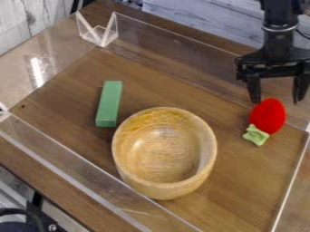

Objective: Move the red object to the right side of the table

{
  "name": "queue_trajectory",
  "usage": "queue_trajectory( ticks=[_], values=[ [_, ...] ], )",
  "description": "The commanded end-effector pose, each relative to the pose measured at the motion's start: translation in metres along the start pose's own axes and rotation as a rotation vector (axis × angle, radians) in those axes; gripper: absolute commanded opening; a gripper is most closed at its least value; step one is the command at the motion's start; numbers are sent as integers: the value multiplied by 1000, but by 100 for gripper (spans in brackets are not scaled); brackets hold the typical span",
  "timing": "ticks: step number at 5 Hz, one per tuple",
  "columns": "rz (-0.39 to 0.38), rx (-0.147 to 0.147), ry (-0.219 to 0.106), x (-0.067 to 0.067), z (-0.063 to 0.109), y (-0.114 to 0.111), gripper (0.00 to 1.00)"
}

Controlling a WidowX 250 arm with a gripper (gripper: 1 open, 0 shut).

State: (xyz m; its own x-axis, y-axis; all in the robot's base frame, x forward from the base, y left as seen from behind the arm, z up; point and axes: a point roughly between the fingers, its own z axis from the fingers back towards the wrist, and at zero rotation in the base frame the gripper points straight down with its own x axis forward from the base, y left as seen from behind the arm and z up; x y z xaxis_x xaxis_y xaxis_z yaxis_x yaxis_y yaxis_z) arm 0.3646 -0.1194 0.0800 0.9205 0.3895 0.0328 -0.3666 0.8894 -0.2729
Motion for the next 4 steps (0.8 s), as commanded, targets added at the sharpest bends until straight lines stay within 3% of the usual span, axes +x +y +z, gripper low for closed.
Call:
queue_trajectory(
  ticks=[1, 2, 4],
  values=[
    [-36, -42, -67, 7, 38, -5, 100],
    [-47, -46, -67, 9, 45, -2, 100],
    [-18, -50, -82, 19, 40, 1, 100]
  ],
)
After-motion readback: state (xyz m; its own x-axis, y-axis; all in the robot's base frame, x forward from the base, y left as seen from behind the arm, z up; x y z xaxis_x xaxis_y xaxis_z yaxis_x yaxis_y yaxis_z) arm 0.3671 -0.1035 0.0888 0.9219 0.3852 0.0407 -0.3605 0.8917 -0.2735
